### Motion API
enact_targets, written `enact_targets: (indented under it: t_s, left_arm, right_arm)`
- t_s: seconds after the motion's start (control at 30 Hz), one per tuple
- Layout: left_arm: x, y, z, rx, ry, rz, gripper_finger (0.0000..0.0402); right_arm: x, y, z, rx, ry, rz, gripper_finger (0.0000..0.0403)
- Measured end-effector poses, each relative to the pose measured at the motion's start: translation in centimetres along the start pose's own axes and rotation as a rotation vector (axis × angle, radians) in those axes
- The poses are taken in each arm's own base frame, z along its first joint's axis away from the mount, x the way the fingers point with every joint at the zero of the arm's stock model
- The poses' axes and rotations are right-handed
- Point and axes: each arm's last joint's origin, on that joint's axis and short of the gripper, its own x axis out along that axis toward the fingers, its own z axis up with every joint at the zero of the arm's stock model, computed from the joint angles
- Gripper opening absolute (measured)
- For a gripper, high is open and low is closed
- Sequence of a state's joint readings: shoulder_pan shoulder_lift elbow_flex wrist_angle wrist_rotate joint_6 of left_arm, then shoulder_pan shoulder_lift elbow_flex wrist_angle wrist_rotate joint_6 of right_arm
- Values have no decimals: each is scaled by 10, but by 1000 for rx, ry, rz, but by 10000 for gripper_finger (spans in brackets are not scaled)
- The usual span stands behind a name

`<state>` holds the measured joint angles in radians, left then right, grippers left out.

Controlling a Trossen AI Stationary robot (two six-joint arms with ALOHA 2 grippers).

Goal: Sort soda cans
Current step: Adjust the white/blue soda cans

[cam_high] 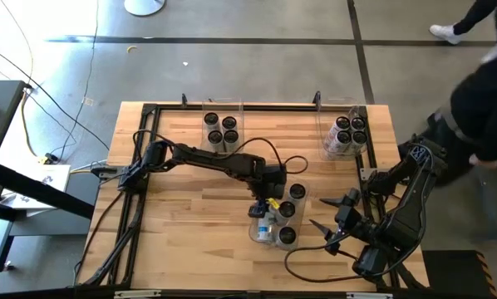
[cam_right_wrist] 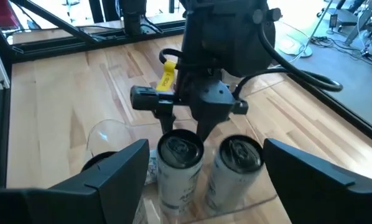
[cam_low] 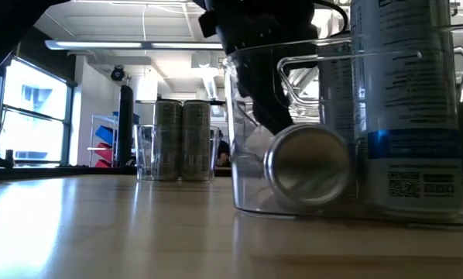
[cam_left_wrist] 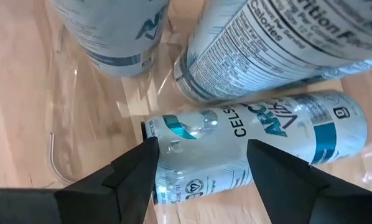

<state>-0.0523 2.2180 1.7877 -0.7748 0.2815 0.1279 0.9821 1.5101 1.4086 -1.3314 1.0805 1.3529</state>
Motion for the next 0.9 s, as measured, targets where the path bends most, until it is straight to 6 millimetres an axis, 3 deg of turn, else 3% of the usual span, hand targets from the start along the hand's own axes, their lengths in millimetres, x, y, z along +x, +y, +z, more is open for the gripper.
enact_targets:
  t_s: [0.17, 0.47, 0.63, 0.9]
  left_arm:
    - [-5, -6, -10, -1, 25, -4, 243]
    - [-14, -8, -11, -7, -60, 85, 243]
    - [-12, -3, -9, -1, -75, 190, 243]
    - [-20, -4, -8, -30, -88, 216, 243]
  right_arm:
    - [1, 2, -2, 3, 14, 5, 310]
    - [8, 15, -14, -46, 72, -10, 310]
    - [9, 16, -16, -51, 66, -15, 310]
    - [9, 16, -15, -53, 61, -17, 310]
